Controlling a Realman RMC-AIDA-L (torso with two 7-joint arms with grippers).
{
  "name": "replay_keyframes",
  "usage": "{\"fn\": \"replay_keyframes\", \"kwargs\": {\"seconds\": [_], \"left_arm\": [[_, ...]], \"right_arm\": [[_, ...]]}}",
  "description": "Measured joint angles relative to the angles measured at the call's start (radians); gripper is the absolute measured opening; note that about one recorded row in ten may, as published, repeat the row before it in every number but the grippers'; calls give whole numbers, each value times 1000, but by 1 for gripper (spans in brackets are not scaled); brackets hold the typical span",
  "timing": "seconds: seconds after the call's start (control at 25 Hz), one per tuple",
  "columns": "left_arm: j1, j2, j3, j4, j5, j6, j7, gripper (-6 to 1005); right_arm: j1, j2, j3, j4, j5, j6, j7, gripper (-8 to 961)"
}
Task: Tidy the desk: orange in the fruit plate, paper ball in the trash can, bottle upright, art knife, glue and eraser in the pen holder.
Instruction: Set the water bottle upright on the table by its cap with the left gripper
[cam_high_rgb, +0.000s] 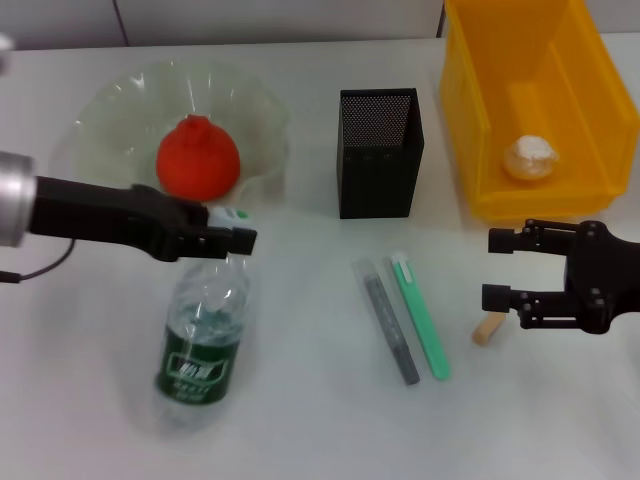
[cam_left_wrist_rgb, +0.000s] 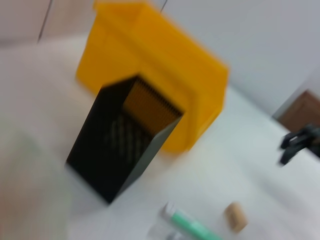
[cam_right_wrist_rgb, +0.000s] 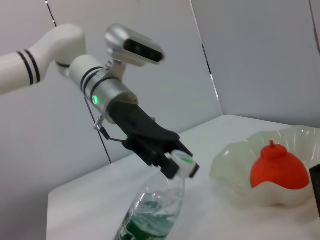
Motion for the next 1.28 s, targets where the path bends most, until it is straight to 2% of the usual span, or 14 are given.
{"fn": "replay_keyframes", "kwargs": {"seconds": [0.28,0.48,0.68,0.8,0.96,1.08,1.12,1.16,1.28], "left_arm": [[83,3,-99,-31,-172,65,259,447],[120,3,-197,-130,-300,135,454,444],[138,4,-319,-324,-385,207,748,442],[155,7,-390,-464,-397,236,959,441],[182,4,-464,-594,-399,241,1180,439],[192,0,-485,-673,-400,233,1324,437],[192,0,-485,-673,-400,233,1324,437],[192,-1,-496,-725,-400,216,1400,436],[187,-2,-506,-773,-401,181,1440,435]], "right_arm": [[4,21,3,2,50,1,34,771],[6,26,16,17,100,0,67,771],[7,26,17,43,125,2,72,771],[14,26,17,59,131,8,72,771],[23,26,24,71,131,12,71,771],[30,26,37,85,133,19,64,771],[33,26,39,90,135,21,61,770],[34,26,39,93,137,22,57,770],[41,26,39,102,143,24,47,770]]}}
